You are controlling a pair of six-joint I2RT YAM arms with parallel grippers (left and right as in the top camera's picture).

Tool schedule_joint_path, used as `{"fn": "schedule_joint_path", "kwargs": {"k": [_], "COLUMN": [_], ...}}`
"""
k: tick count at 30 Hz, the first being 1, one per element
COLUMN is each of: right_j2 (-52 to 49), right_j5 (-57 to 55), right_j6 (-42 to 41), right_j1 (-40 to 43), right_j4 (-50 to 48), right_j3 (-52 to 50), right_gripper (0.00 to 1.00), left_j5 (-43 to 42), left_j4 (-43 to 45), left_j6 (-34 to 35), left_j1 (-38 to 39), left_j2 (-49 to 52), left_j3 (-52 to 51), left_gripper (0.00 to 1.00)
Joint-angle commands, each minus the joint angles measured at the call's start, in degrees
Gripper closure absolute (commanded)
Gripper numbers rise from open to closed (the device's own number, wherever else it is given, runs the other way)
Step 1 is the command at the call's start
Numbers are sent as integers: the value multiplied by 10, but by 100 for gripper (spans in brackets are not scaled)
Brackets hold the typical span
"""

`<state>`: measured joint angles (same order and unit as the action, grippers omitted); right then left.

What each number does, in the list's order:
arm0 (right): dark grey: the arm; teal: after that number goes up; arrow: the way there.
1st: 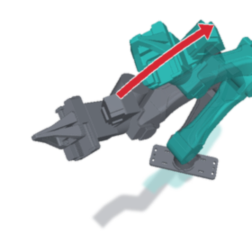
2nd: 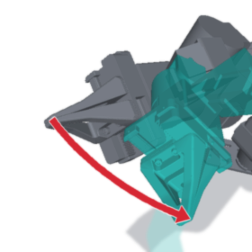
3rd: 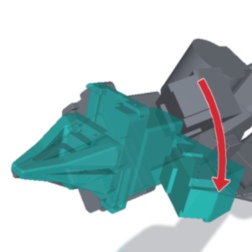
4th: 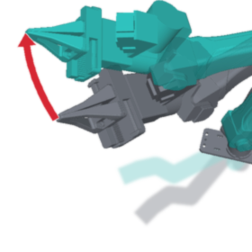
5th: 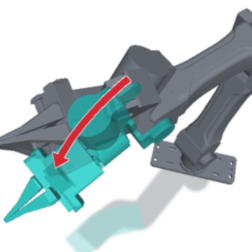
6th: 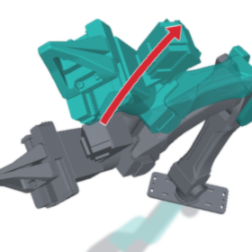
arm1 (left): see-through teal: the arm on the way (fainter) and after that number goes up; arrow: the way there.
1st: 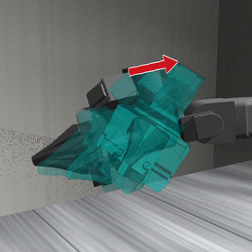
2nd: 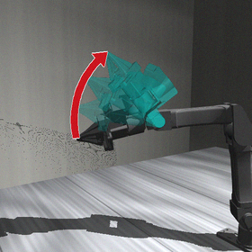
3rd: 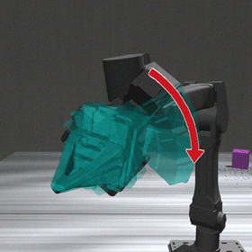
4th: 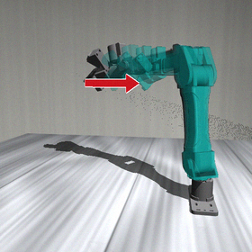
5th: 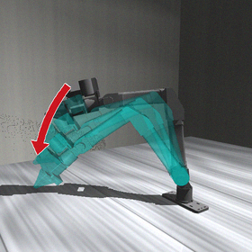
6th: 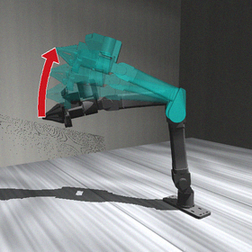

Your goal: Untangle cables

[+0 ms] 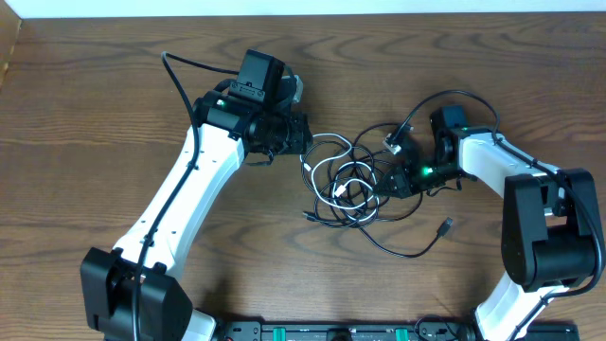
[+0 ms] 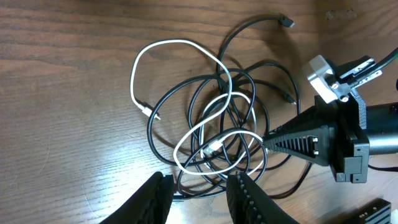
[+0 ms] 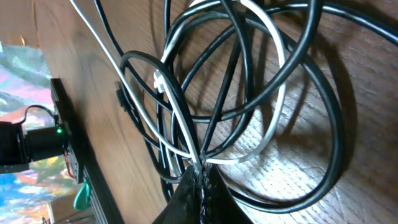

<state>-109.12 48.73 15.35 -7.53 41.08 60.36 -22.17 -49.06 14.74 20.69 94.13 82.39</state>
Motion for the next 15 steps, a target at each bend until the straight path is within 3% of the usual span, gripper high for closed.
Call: {"fn": "schedule_joint_path", "kwargs": {"k": [1,3,6,8,10,11,15], "right_j2": [-2,26,144,197,189,174,129], "right_j5": [-38,-147,-259,-248,-209,-210,-212], "right_j6": [-87,-182,-230,-186,-134,-121,-91], "right_j1": [-4,-4,-4,-6,-28,-47,-103], "right_j4": [-21,-41,-45,-42,-42,-43,-56], "right_j3": [3,4,4,4,3,3,3], "right_gripper": [99,99,99,93,73,69,64], "left_j5": [3,3,3,3,3,3,3], "left_j4": [0,0,0,1,3,3,3], "left_j6": [-10,-10,-10,-10,-10,-10,-10], "left_j1": [0,0,0,0,0,0,0], "left_j2": [2,2,2,2,2,2,2], "left_j3": [-4,-4,-4,-4,-4,-4,-4], "left_gripper": [66,66,66,66,66,66,66]}}
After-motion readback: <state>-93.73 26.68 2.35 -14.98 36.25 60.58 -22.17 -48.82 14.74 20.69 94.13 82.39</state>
